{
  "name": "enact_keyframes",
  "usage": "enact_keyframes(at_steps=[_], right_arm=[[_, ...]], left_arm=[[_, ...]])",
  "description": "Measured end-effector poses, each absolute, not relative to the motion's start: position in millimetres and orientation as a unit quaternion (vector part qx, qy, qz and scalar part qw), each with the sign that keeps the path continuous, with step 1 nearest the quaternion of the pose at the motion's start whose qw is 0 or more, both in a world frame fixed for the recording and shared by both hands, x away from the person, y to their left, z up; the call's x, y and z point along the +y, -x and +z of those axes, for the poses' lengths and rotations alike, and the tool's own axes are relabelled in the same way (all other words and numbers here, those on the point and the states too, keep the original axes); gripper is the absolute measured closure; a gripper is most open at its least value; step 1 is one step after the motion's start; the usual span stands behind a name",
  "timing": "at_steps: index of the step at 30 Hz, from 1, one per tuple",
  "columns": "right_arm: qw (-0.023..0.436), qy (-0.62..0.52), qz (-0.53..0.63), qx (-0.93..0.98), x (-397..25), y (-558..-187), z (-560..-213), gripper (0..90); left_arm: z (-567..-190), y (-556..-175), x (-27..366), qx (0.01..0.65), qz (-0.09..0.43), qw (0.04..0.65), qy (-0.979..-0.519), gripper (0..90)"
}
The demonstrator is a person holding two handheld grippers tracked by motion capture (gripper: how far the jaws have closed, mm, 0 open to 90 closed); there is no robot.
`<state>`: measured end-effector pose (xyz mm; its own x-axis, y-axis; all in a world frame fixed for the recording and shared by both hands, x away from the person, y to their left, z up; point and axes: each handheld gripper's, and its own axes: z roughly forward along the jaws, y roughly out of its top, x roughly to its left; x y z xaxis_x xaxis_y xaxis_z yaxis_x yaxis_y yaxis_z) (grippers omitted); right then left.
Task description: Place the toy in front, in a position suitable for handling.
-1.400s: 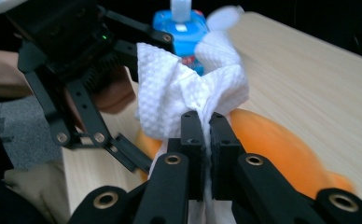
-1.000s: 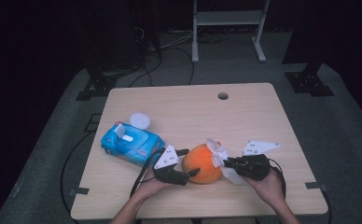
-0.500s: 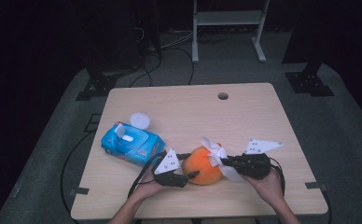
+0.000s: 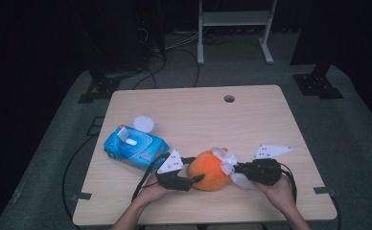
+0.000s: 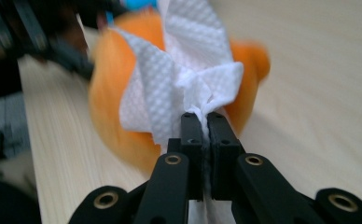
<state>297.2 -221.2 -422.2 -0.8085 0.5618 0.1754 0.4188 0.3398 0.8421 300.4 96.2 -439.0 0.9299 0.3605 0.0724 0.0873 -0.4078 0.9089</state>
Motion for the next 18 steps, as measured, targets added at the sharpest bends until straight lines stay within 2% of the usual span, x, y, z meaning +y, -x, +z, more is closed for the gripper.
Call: enact_keyframes(at_steps=[4,7,10,15,18], right_arm=[[0.076,-0.286,0.504,0.811,-215.8,-297.1,-417.7,85.8],[0.059,-0.301,0.490,0.816,-218.8,-301.7,-425.6,85.9],[0.061,-0.314,0.482,0.816,-225.5,-302.3,-428.7,85.8],[0.093,-0.283,0.515,0.804,-216.5,-292.2,-410.2,85.7],[0.083,-0.287,0.508,0.808,-216.9,-295.7,-416.8,85.7]], left_arm=[[-439.3,-297.1,93.5,0.127,0.140,0.525,-0.830,33.7],[-439.5,-298.2,95.3,0.135,0.137,0.525,-0.829,33.4],[-439.3,-296.3,93.4,0.123,0.143,0.525,-0.830,33.5],[-439.4,-290.0,87.4,0.098,0.160,0.522,-0.832,33.4],[-439.6,-289.8,86.7,0.101,0.158,0.524,-0.831,33.3]])
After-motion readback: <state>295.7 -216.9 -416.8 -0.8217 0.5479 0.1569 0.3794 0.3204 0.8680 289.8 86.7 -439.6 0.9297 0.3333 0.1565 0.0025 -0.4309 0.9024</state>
